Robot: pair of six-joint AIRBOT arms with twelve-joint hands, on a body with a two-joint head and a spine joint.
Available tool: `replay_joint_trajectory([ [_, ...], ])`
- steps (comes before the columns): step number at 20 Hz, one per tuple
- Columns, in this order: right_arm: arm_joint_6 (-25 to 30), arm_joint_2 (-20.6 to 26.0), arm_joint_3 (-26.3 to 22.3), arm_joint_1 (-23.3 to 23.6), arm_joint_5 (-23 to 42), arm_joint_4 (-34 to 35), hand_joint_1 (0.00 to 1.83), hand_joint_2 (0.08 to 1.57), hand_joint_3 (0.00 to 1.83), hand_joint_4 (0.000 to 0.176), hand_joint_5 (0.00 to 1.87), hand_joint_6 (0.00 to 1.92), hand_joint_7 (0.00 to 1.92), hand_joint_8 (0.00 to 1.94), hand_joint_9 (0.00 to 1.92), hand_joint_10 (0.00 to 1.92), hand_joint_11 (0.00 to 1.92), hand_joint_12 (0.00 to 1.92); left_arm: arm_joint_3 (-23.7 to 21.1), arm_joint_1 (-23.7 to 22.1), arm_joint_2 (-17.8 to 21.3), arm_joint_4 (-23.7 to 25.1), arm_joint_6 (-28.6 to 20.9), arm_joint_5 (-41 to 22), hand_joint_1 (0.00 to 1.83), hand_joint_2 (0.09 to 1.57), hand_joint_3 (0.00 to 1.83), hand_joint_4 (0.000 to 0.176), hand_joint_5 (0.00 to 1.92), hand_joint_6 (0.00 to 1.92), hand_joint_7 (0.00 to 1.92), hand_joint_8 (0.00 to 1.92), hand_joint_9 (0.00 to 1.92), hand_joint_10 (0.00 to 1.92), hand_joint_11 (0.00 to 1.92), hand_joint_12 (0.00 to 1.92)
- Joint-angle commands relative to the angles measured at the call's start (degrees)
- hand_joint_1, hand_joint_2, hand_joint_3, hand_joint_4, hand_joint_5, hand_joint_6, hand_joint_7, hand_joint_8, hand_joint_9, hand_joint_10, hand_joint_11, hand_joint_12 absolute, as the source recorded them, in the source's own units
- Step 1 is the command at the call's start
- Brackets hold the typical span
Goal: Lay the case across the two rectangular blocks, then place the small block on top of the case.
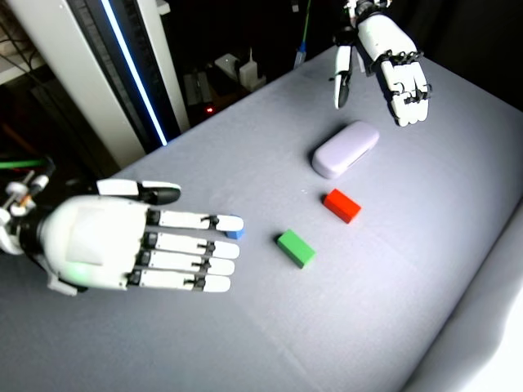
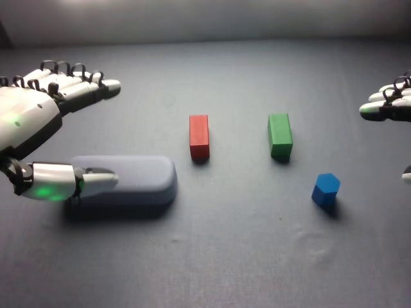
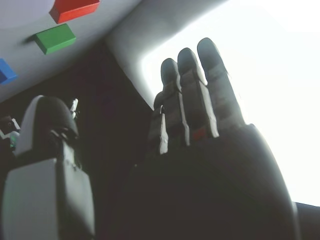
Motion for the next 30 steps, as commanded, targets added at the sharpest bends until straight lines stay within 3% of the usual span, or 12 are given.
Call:
replay_joint_trajectory([
  [1, -0.12, 0.50, 0.03, 0.09, 6.52, 2.00, 0.76, 1.16, 0.01, 0.042, 0.42, 0.00, 0.35, 0.00, 0.28, 0.01, 0.00, 0.70, 0.16, -0.48, 0.44, -0.07, -0.17, -6.25, 0.68, 0.91, 0.00, 0.023, 0.32, 0.01, 0.24, 0.01, 0.20, 0.04, 0.00, 0.40],
  [4, -0.13, 0.48, 0.21, -0.51, 5.81, 2.08, 0.76, 1.16, 0.00, 0.045, 0.41, 0.00, 0.34, 0.00, 0.26, 0.00, 0.00, 0.69, 0.33, -0.51, 0.61, 0.61, -0.16, -4.47, 0.71, 0.87, 0.00, 0.023, 0.33, 0.00, 0.25, 0.00, 0.21, 0.01, 0.00, 0.34],
  [6, -0.13, 0.46, 0.42, -0.80, 5.65, 2.07, 0.82, 1.15, 0.00, 0.024, 0.42, 0.00, 0.35, 0.00, 0.29, 0.00, 0.04, 0.66, 0.68, -0.53, 0.65, 1.20, -0.16, -2.72, 0.76, 0.84, 0.00, 0.032, 0.30, 0.00, 0.26, 0.00, 0.22, 0.00, 0.00, 0.39],
  [8, -0.13, 0.43, 0.55, -0.84, 5.64, 2.06, 0.84, 1.15, 0.00, 0.021, 0.43, 0.00, 0.35, 0.00, 0.29, 0.00, 0.04, 0.64, 1.16, -0.65, 0.60, 1.84, -0.14, -0.41, 0.78, 0.82, 0.00, 0.058, 0.30, 0.00, 0.27, 0.00, 0.24, 0.00, 0.00, 0.49],
  [9, -0.13, 0.43, 0.56, -0.84, 5.64, 2.05, 0.86, 1.15, 0.00, 0.024, 0.42, 0.00, 0.35, 0.00, 0.28, 0.00, 0.04, 0.63, 1.39, -0.69, 0.55, 2.03, -0.14, 0.55, 0.80, 0.83, 0.00, 0.109, 0.26, 0.00, 0.25, 0.00, 0.21, 0.01, 0.00, 0.38],
  [11, -0.13, 0.43, 0.56, -0.84, 5.64, 2.04, 0.86, 1.15, 0.00, 0.023, 0.43, 0.00, 0.35, 0.00, 0.30, 0.01, 0.06, 0.63, 1.75, -0.82, 0.39, 2.24, -0.10, 1.83, 0.80, 0.83, 0.00, 0.117, 0.25, 0.00, 0.30, 0.00, 0.27, 0.01, 0.00, 0.45],
  [15, -0.13, 0.42, 0.56, -0.90, 5.64, 2.03, 0.90, 1.15, 0.00, 0.000, 0.43, 0.00, 0.36, 0.00, 0.35, 0.00, 0.17, 0.54, 2.64, -1.43, -0.31, 2.46, 0.96, 4.69, 0.84, 0.81, 0.00, 0.094, 0.24, 0.00, 0.33, 0.00, 0.36, 0.01, 0.00, 0.62],
  [18, -0.13, 0.33, 0.52, -1.23, 5.64, 2.03, 0.91, 1.16, 0.00, 0.000, 0.42, 0.00, 0.34, 0.00, 0.33, 0.00, 0.15, 0.52, 4.12, -4.52, -2.27, 1.91, 5.74, 10.34, 0.77, 0.86, 0.00, 0.125, 0.24, 0.00, 0.34, 0.00, 0.38, 0.00, 0.00, 0.74],
  [22, -0.09, 0.33, 0.39, -1.37, 5.65, 2.06, 0.92, 1.16, 0.00, 0.000, 0.43, 0.00, 0.35, 0.01, 0.34, 0.01, 0.15, 0.52, 7.86, -8.26, -6.57, 0.21, 11.26, 17.59, 0.83, 0.83, 0.00, 0.087, 0.29, 0.00, 0.37, 0.00, 0.39, 0.00, 0.00, 0.88],
  [28, -0.02, 0.34, 0.38, -1.53, 5.64, 2.05, 0.96, 1.16, 0.00, 0.000, 0.43, 0.00, 0.36, 0.00, 0.34, 0.00, 0.10, 0.64, 11.47, -10.20, -10.26, -1.43, 13.98, 22.79, 0.84, 0.84, 0.00, 0.105, 0.26, 0.00, 0.34, 0.00, 0.38, 0.00, 0.01, 0.95],
  [29, -0.02, 0.34, 0.37, -1.59, 5.64, 2.05, 0.97, 1.16, 0.00, 0.000, 0.44, 0.00, 0.36, 0.00, 0.34, 0.00, 0.07, 0.71, 12.03, -10.46, -10.81, -1.43, 14.06, 23.60, 0.91, 0.82, 0.00, 0.069, 0.33, 0.00, 0.40, 0.00, 0.44, 0.01, 0.06, 1.08],
  [30, -0.01, 0.33, 0.37, -1.65, 5.64, 2.05, 0.97, 1.16, 0.00, 0.000, 0.44, 0.00, 0.37, 0.00, 0.35, 0.00, 0.07, 0.72, 12.53, -10.73, -11.36, -1.43, 14.23, 24.35, 0.94, 0.82, 0.00, 0.079, 0.35, 0.00, 0.45, 0.00, 0.49, 0.01, 0.12, 1.07],
])
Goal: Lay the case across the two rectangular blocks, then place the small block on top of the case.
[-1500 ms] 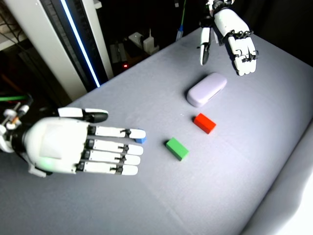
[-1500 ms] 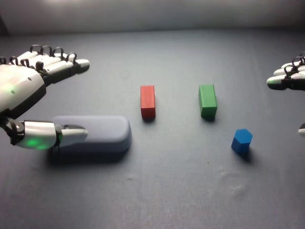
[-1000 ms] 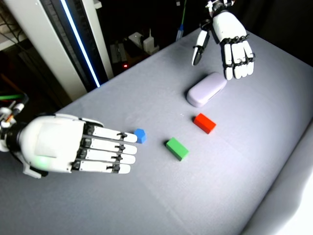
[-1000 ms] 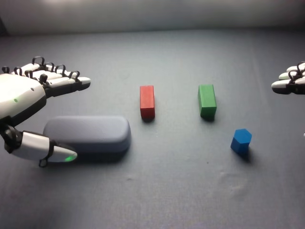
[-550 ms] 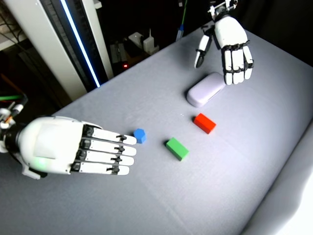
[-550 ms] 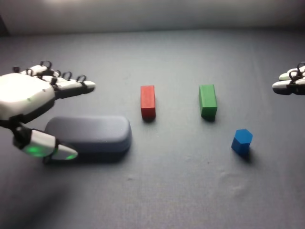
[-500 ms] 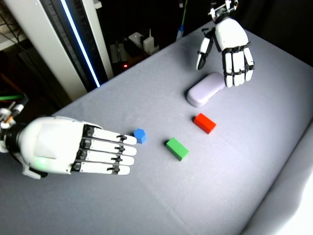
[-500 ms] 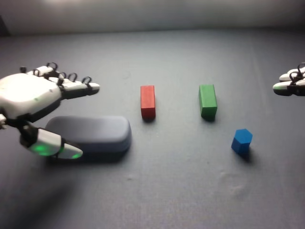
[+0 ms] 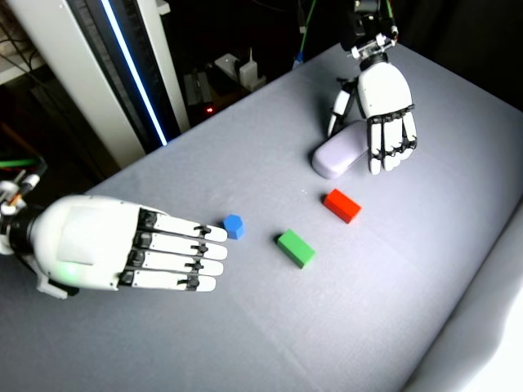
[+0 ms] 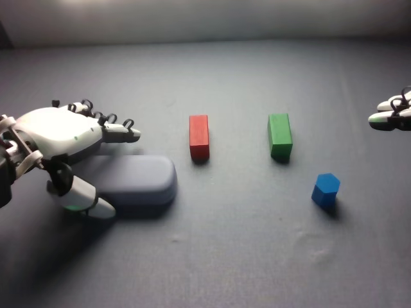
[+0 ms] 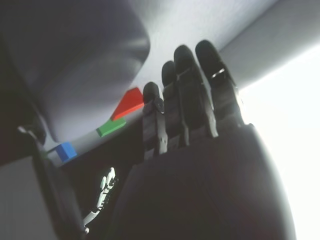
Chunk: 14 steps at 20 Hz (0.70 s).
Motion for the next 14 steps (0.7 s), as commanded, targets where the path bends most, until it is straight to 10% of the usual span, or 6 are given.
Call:
replay_joint_trajectory([
  [1, 0.25, 0.15, 0.00, 0.27, 6.67, 1.75, 0.97, 1.17, 0.00, 0.000, 0.43, 0.00, 0.37, 0.00, 0.35, 0.00, 0.07, 0.73, 0.55, -0.90, -0.70, 0.51, 0.77, -3.75, 0.96, 0.85, 0.00, 0.046, 0.41, 0.00, 0.51, 0.00, 0.55, 0.01, 0.19, 1.04],
  [2, 0.26, 0.15, 0.00, 0.25, 6.67, 1.75, 0.97, 1.17, 0.00, 0.000, 0.43, 0.00, 0.37, 0.00, 0.35, 0.00, 0.07, 0.73, 0.87, -1.05, -1.02, 0.51, 1.03, -3.14, 1.03, 0.93, 0.01, 0.000, 0.68, 0.03, 0.80, 0.07, 0.88, 0.18, 0.47, 1.28],
  [3, 0.26, 0.15, 0.01, 0.23, 6.67, 1.74, 0.94, 1.17, 0.00, 0.000, 0.43, 0.00, 0.36, 0.00, 0.35, 0.00, 0.07, 0.73, 1.29, -1.17, -1.44, 0.51, 1.21, -2.43, 1.14, 1.05, 0.01, 0.000, 0.97, 0.69, 1.00, 0.08, 1.03, 0.35, 0.65, 1.35],
  [5, 0.26, 0.15, 0.02, 0.20, 6.67, 1.74, 0.96, 1.17, 0.00, 0.000, 0.43, 0.00, 0.35, 0.00, 0.33, 0.00, 0.03, 0.77, 1.38, -1.17, -1.65, 0.31, 1.21, -2.48, 1.26, 1.09, 0.00, 0.000, 1.00, 0.79, 1.07, 0.99, 1.08, 0.85, 0.91, 1.44],
  [11, 0.27, 0.13, 0.01, -0.19, 6.68, 1.74, 0.93, 1.17, 0.00, 0.000, 0.44, 0.00, 0.36, 0.00, 0.34, 0.00, 0.01, 0.83, -5.05, -1.16, 3.26, 1.39, 0.10, -14.30, 1.36, 1.08, 0.00, 0.000, 0.95, 0.88, 1.07, 0.85, 1.03, 1.12, 0.85, 1.30],
  [14, 0.27, 0.03, 0.03, -0.19, 6.67, 1.75, 0.93, 1.17, 0.00, 0.000, 0.45, 0.00, 0.36, 0.00, 0.33, 0.00, 0.00, 0.83, -6.47, -2.22, 4.76, 3.78, -3.89, -21.05, 1.26, 1.09, 0.00, 0.000, 0.94, 0.95, 1.13, 0.85, 1.03, 0.72, 0.72, 1.37],
])
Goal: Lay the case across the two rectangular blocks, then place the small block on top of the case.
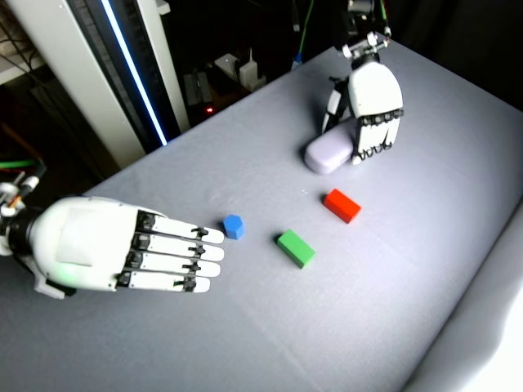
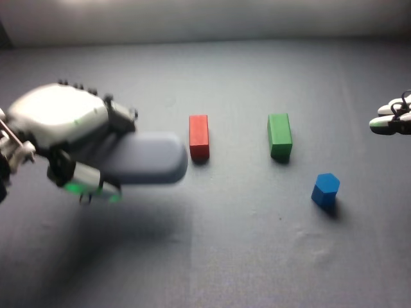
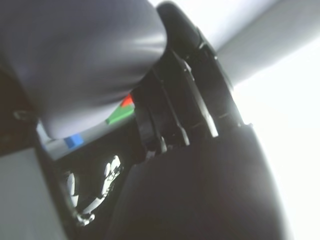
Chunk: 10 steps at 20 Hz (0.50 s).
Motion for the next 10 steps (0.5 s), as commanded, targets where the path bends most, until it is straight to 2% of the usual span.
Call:
replay_joint_trajectory([
  [1, 0.25, 0.04, 0.02, 0.29, 6.65, 1.90, 0.93, 1.17, 0.00, 0.000, 0.45, 0.00, 0.36, 0.00, 0.33, 0.00, 0.00, 0.83, 0.00, -1.23, 0.27, 0.88, -1.40, -10.21, 1.26, 1.09, 0.00, 0.000, 0.94, 0.95, 1.13, 0.85, 1.03, 0.72, 0.72, 1.37],
  [3, 0.25, 0.03, 0.03, 0.29, 6.65, 1.90, 0.92, 1.18, 0.00, 0.000, 0.45, 0.00, 0.37, 0.00, 0.34, 0.00, 0.00, 0.86, -0.08, -3.17, 0.14, 2.11, -2.19, -11.96, 1.26, 1.08, 0.00, 0.000, 0.96, 0.92, 1.16, 0.80, 1.08, 0.59, 0.81, 1.26],
  [4, 0.25, 0.02, 0.04, 0.29, 6.65, 1.90, 0.89, 1.18, 0.00, 0.000, 0.45, 0.00, 0.37, 0.00, 0.34, 0.00, 0.00, 0.86, -0.02, -4.46, -0.35, 2.65, -2.19, -12.40, 1.36, 1.08, 0.00, 0.000, 0.93, 0.92, 1.13, 0.76, 1.00, 1.02, 0.87, 1.23],
  [5, 0.25, -0.01, 0.08, 0.29, 6.65, 1.91, 0.87, 1.17, 0.00, 0.000, 0.45, 0.00, 0.38, 0.00, 0.35, 0.00, 0.01, 0.86, 0.37, -5.64, -1.10, 3.04, -2.19, -12.54, 1.39, 1.07, 0.00, 0.000, 0.95, 0.87, 1.15, 0.73, 1.03, 1.09, 0.87, 1.25],
  [6, 0.25, -0.08, 0.14, 0.29, 6.65, 1.92, 0.88, 1.17, 0.00, 0.000, 0.45, 0.00, 0.36, 0.00, 0.35, 0.00, 0.01, 0.86, 1.22, -7.21, -2.41, 3.34, -2.19, -12.22, 1.28, 1.09, 0.01, 0.000, 0.94, 0.92, 1.12, 0.87, 0.99, 0.91, 0.86, 1.29],
  [7, 0.25, -0.14, 0.19, 0.29, 6.65, 1.92, 0.89, 1.17, 0.00, 0.000, 0.46, 0.00, 0.36, 0.00, 0.36, 0.01, 0.03, 0.86, 2.05, -8.38, -3.60, 3.44, -2.19, -11.73, 1.26, 1.09, 0.00, 0.000, 0.97, 0.89, 1.11, 0.90, 1.01, 0.81, 0.85, 1.30],
  [8, 0.25, -0.24, 0.28, 0.29, 6.65, 1.94, 0.86, 1.18, 0.00, 0.000, 0.46, 0.00, 0.36, 0.00, 0.36, 0.01, 0.04, 0.87, 3.23, -9.99, -5.15, 3.80, -2.19, -10.56, 1.26, 1.08, 0.00, 0.000, 1.01, 0.82, 1.12, 0.91, 1.03, 0.79, 0.84, 1.30],
  [10, 0.25, -0.26, 0.43, 0.29, 6.68, 2.09, 0.83, 1.18, 0.00, 0.000, 0.45, 0.00, 0.36, 0.00, 0.37, 0.01, 0.06, 0.87, 6.06, -13.76, -8.49, 5.42, -2.18, -5.82, 1.26, 1.08, 0.00, 0.000, 1.01, 0.83, 1.10, 0.93, 1.03, 0.79, 0.85, 1.29],
])
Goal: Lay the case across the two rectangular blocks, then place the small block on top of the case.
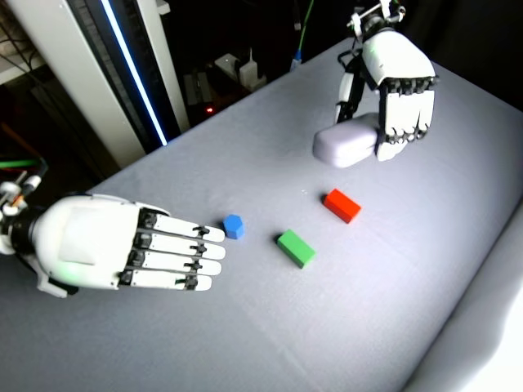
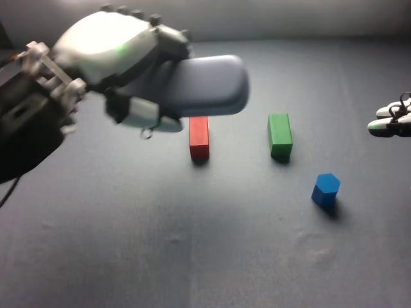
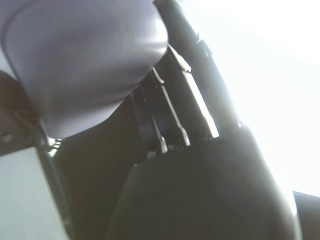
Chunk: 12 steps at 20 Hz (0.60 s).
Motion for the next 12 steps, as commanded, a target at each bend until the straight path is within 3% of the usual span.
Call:
replay_joint_trajectory([
  [1, 0.26, 0.13, 0.38, 0.30, 6.73, 1.87, 0.86, 1.19, 0.00, 0.000, 0.44, 0.00, 0.35, 0.00, 0.36, 0.00, 0.05, 0.86, 0.77, -1.67, -1.10, 0.55, -0.21, -4.56, 1.24, 1.10, 0.00, 0.000, 0.94, 0.95, 1.05, 1.00, 1.01, 0.82, 0.86, 1.28],
  [4, 0.26, -0.04, 0.76, 0.30, 6.73, 1.87, 0.86, 1.20, 0.00, 0.000, 0.41, 0.00, 0.34, 0.00, 0.35, 0.00, 0.05, 0.81, 4.44, -3.80, -5.37, 0.26, -0.24, -0.94, 1.26, 1.10, 0.00, 0.000, 0.96, 0.87, 1.07, 1.02, 1.02, 0.80, 0.88, 1.25],
  [5, 0.26, -0.07, 0.78, 0.30, 6.73, 1.85, 0.87, 1.21, 0.00, 0.000, 0.38, 0.00, 0.34, 0.00, 0.34, 0.00, 0.05, 0.78, 5.13, -4.16, -6.18, 0.14, -0.24, -0.14, 1.36, 1.09, 0.01, 0.000, 0.93, 0.88, 1.04, 0.94, 0.98, 1.10, 0.87, 1.20],
  [8, 0.26, -0.16, 0.84, 0.30, 6.75, 1.83, 0.85, 1.23, 0.00, 0.000, 0.32, 0.00, 0.33, 0.00, 0.30, 0.00, 0.04, 0.69, 7.56, -4.87, -9.20, -0.84, -0.25, 2.23, 1.38, 1.11, 0.00, 0.000, 0.91, 0.85, 1.02, 0.97, 0.93, 1.23, 0.75, 1.16],
  [9, 0.26, -0.20, 0.91, 0.30, 6.74, 1.85, 0.87, 1.23, 0.00, 0.007, 0.28, 0.00, 0.31, 0.00, 0.29, 0.00, 0.04, 0.64, 8.44, -4.98, -10.44, -1.30, -0.25, 2.89, 1.30, 1.06, 0.00, 0.000, 1.14, 0.50, 1.12, 0.98, 1.13, 0.71, 0.94, 1.22],
  [12, 0.26, -0.24, 1.03, 0.30, 6.74, 1.92, 0.82, 1.26, 0.00, 0.020, 0.26, 0.00, 0.27, 0.00, 0.29, 0.00, 0.10, 0.55, 10.24, -5.31, -12.73, -1.40, -0.25, 5.60, 1.28, 1.06, 0.00, 0.000, 1.11, 0.58, 1.11, 0.98, 1.14, 0.63, 0.90, 1.21],
])
